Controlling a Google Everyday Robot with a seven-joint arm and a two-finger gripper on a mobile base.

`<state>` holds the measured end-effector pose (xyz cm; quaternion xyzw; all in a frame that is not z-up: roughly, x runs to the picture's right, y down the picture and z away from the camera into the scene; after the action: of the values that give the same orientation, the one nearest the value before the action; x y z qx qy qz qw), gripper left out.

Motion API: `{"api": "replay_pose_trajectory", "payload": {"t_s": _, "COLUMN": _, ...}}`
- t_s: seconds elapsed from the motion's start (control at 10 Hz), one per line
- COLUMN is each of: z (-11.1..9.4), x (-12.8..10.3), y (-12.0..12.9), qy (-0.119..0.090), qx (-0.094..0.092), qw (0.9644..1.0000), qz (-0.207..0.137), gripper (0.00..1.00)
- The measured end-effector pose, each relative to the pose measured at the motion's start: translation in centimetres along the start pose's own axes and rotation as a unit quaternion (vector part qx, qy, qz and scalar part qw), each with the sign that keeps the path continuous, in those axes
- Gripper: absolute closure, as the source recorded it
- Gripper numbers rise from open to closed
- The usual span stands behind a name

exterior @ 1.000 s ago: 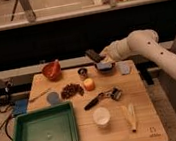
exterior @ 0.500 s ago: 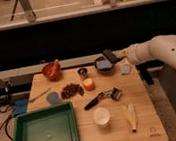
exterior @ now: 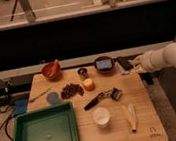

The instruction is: Place eraser in table surface

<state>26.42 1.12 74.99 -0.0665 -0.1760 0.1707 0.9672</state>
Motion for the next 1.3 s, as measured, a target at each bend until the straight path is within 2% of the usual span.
{"api": "replay_pose_trajectory", "payload": {"t_s": 0.4, "z": 2.3, "x": 2.9, "y": 1.1, "qy": 0.034, "qx": -0.048, "qw": 0.9982, "qz": 0.007, "gripper": 1.0}}
{"api": "replay_pose_trajectory", "payload": {"t_s": 0.7, "z": 3.6, "x": 5.0, "y": 1.6, "qy": 0.04, "qx": -0.081, "qw": 0.9959, "qz": 0.006, "gripper": 1.0}}
{"api": "replay_pose_trajectory", "payload": {"t_s": 1.1, "z": 6.1, "x": 7.2, "y": 2.6, "qy": 0.034, "qx": -0.127, "qw": 0.9913, "qz": 0.0, "gripper": 1.0}}
{"api": "replay_pose_trajectory", "payload": {"t_s": 1.3, "z": 6.5, "x": 7.6, "y": 2.8, "qy": 0.038, "qx": -0.14, "qw": 0.9894, "qz": -0.003, "gripper": 0.99}}
